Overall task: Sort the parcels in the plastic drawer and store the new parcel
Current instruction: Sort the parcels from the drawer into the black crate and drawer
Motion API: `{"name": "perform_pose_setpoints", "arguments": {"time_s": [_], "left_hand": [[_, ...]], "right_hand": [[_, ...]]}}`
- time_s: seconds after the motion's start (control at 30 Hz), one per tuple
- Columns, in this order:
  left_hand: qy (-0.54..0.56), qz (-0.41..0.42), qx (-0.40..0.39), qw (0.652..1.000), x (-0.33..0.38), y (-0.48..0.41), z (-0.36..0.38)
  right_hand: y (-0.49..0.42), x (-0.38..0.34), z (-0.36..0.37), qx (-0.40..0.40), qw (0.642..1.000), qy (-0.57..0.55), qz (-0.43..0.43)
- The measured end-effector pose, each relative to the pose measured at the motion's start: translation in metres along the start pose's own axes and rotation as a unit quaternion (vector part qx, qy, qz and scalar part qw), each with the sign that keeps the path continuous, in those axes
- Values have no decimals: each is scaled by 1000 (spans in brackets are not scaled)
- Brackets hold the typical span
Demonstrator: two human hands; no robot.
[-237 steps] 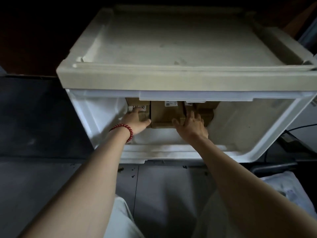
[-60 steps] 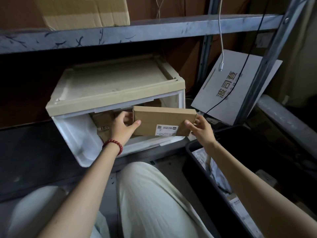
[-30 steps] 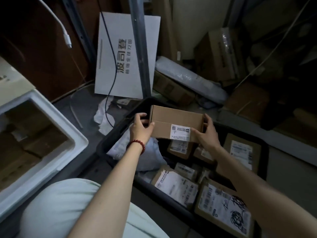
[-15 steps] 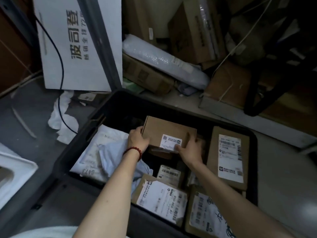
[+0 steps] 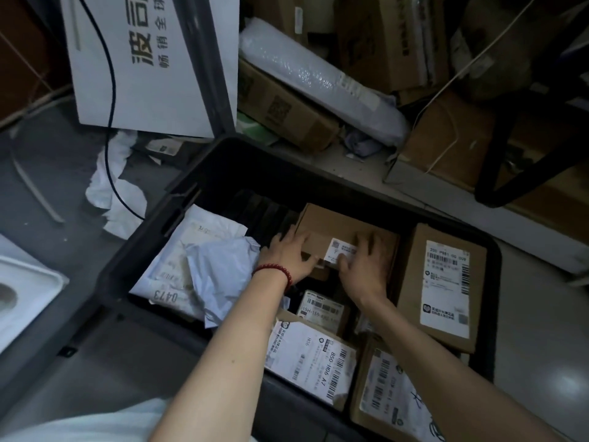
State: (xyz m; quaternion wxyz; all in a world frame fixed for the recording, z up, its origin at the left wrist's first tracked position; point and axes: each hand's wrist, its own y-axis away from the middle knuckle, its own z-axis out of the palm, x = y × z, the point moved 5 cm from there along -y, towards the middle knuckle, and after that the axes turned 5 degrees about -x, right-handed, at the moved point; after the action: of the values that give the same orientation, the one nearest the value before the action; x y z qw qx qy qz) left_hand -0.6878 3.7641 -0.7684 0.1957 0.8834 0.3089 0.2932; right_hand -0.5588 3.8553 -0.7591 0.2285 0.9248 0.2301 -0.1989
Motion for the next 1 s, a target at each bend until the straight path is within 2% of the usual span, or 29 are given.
{"name": "perform_pose_setpoints", "arguments": {"time_s": [0.1,0.2,0.33,0.4,0.57,0.7,0.8,0.9,1.0], "left_hand": [[-102,-9,-1,995,3,5,-2],[-146,10,43,988,10,18,-11],[-126,5,145,981,14,43,-42],[-102,-13,153,983,7,56,-55],[-106,-82,171,976,-22,108,-78],[-123,-150,228,954,-50,164,-100],[-84,-184,259,944,-77,211,-111],[-70,-229,252,938,-110,263,-120],[-30,-283,283,916,-149,327,-130]], "right_hand": [[-1,2,-3,-29,1000,11,-4],[1,3,-10,-54,998,39,-3],[8,-7,-26,-43,996,71,-21],[13,-20,-31,-43,993,105,-38],[40,-79,-35,-53,980,141,-132],[75,-139,-31,-60,961,132,-235],[107,-184,-22,-70,943,132,-298],[143,-228,-8,-88,919,143,-356],[185,-269,12,-116,897,133,-406]]}}
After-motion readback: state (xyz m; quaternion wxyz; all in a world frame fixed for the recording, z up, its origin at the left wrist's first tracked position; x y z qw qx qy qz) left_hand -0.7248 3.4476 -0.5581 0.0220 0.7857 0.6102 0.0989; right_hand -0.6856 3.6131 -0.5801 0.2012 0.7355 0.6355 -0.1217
